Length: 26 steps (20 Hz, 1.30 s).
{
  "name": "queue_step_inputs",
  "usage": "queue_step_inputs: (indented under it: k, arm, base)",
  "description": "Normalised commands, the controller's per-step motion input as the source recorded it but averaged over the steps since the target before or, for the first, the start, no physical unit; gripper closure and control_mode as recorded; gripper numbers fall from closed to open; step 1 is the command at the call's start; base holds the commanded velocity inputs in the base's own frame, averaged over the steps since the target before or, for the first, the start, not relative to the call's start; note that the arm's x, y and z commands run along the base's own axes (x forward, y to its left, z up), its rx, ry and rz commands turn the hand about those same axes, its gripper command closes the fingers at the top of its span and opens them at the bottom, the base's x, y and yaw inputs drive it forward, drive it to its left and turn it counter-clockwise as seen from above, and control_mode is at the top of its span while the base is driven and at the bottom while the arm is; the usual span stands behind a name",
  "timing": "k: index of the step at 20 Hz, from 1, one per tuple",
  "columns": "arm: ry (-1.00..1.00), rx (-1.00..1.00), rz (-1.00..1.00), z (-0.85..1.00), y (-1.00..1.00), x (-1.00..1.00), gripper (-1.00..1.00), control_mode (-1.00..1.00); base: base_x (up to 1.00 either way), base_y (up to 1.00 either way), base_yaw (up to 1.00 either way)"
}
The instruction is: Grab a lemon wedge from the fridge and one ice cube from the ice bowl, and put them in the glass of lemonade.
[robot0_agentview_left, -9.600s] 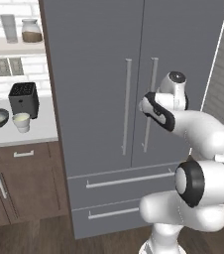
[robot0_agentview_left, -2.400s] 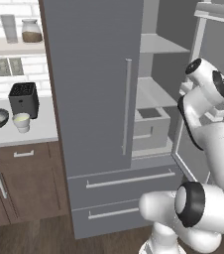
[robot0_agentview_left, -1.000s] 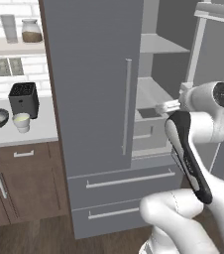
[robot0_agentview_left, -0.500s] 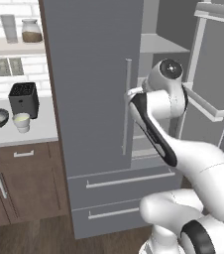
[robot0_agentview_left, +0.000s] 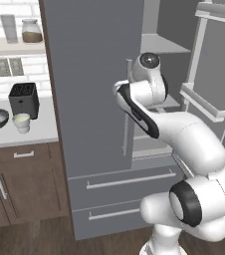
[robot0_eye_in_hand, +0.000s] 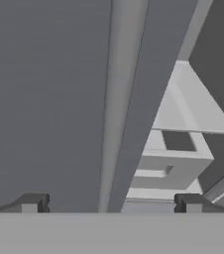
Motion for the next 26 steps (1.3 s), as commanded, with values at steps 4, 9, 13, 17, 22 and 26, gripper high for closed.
queue_step_inputs:
  k: [4, 9, 13, 17, 22, 26]
  arm:
    - [0.0, 0.14, 0.0, -0.51, -0.06, 0.55, -1.0, -1.0]
    - [0.0, 0.07, 0.0, -0.29, 0.0, 0.58, -1.0, -1.0]
    - [0.02, 0.0, 0.0, 0.0, 0.0, 0.55, -1.0, -1.0]
    - [0.0, 0.0, 0.0, -0.15, 0.0, 0.48, -1.0, -1.0]
    - [0.0, 0.0, 0.0, -0.13, 0.0, 0.31, 1.0, -1.0]
    - [0.0, 0.0, 0.0, 0.0, 0.01, 0.22, 1.0, -1.0]
  base:
    - [0.0, 0.0, 0.0]
    - [0.0, 0.0, 0.0]
    - [0.0, 0.0, 0.0]
    - [0.0, 0.0, 0.0]
    - [0.0, 0.0, 0.0]
    - [0.0, 0.0, 0.0]
